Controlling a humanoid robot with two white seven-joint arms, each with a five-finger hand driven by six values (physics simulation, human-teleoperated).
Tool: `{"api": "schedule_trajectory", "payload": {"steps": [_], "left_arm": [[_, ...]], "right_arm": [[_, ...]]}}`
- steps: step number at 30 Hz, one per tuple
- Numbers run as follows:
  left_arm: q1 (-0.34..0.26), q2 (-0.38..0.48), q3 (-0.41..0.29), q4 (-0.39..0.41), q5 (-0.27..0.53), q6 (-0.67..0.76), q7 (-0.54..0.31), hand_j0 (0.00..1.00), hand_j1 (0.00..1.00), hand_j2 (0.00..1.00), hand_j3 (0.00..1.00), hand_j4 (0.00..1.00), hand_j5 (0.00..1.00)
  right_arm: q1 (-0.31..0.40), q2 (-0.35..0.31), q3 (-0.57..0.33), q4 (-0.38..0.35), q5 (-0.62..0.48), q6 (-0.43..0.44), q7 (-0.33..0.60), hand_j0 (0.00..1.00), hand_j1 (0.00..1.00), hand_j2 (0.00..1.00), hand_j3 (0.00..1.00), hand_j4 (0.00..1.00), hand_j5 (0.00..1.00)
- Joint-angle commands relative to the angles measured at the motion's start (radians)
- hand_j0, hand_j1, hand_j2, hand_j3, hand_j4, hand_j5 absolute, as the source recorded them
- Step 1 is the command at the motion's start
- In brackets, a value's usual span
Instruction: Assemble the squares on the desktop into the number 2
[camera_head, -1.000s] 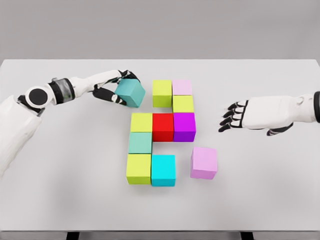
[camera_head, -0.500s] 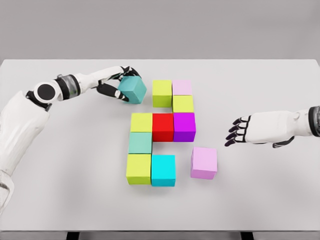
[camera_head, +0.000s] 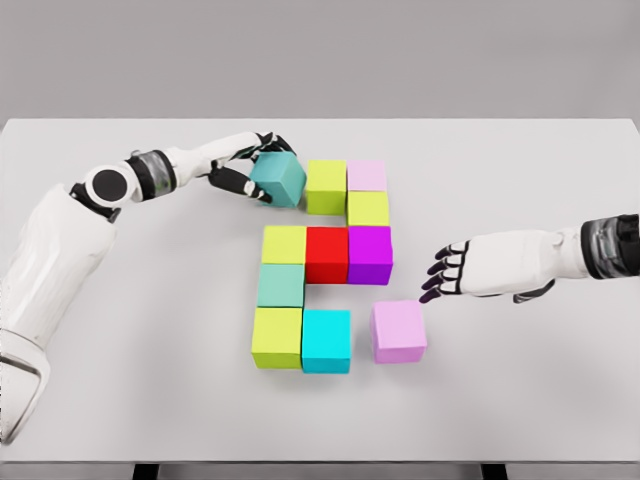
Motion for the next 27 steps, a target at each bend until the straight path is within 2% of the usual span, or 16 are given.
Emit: {"api": "schedule_trajectory", "payload": {"steps": [1, 3, 4, 5, 12, 15, 18, 23, 27], "left_arm": [[0.000, -0.011, 0.002, 0.002, 0.006, -0.003, 0.001, 0.50, 0.50, 0.50, 0.50, 0.50, 0.50], [0.000, -0.011, 0.004, 0.005, 0.004, -0.003, 0.001, 0.53, 0.53, 0.53, 0.53, 0.53, 0.53], [0.000, -0.011, 0.005, 0.009, 0.004, -0.001, 0.001, 0.58, 0.58, 0.58, 0.58, 0.58, 0.58], [0.000, -0.011, 0.005, 0.031, 0.004, -0.001, 0.001, 0.78, 0.78, 0.78, 0.78, 0.78, 0.78], [0.002, -0.014, 0.002, 0.026, -0.002, -0.001, 0.001, 0.79, 0.79, 0.79, 0.79, 0.79, 0.79], [0.000, -0.015, 0.004, 0.026, -0.002, -0.003, 0.001, 0.78, 0.78, 0.78, 0.78, 0.78, 0.78], [0.000, -0.023, 0.004, 0.031, -0.002, -0.003, 0.001, 0.79, 0.79, 0.79, 0.79, 0.79, 0.79], [-0.003, -0.035, 0.004, 0.031, -0.002, -0.005, 0.001, 0.79, 0.79, 0.79, 0.79, 0.79, 0.79], [-0.002, -0.035, 0.005, 0.031, -0.002, -0.015, 0.001, 0.82, 0.82, 0.82, 0.82, 0.82, 0.82]], "right_arm": [[0.000, 0.014, 0.009, 0.000, -0.004, 0.002, 0.000, 1.00, 1.00, 1.00, 1.00, 1.00, 1.00], [0.000, 0.016, 0.011, 0.000, -0.004, 0.002, 0.000, 1.00, 1.00, 1.00, 1.00, 1.00, 1.00], [0.000, 0.016, 0.011, 0.000, -0.004, 0.002, 0.000, 1.00, 1.00, 1.00, 1.00, 1.00, 1.00], [0.000, 0.017, 0.009, 0.000, -0.004, 0.002, 0.000, 1.00, 1.00, 1.00, 1.00, 1.00, 1.00], [-0.002, 0.004, -0.023, 0.024, -0.012, 0.002, 0.000, 1.00, 1.00, 1.00, 1.00, 1.00, 1.00], [0.000, -0.044, -0.049, 0.024, -0.015, 0.002, 0.000, 1.00, 1.00, 1.00, 1.00, 1.00, 1.00], [0.025, -0.056, -0.039, 0.011, -0.010, 0.002, 0.000, 1.00, 1.00, 1.00, 1.00, 1.00, 1.00], [0.044, -0.055, -0.008, 0.001, -0.006, 0.002, 0.000, 1.00, 1.00, 1.00, 1.00, 1.00, 1.00], [0.055, -0.018, 0.015, 0.000, -0.006, 0.002, 0.000, 1.00, 1.00, 1.00, 1.00, 1.00, 1.00]]}}
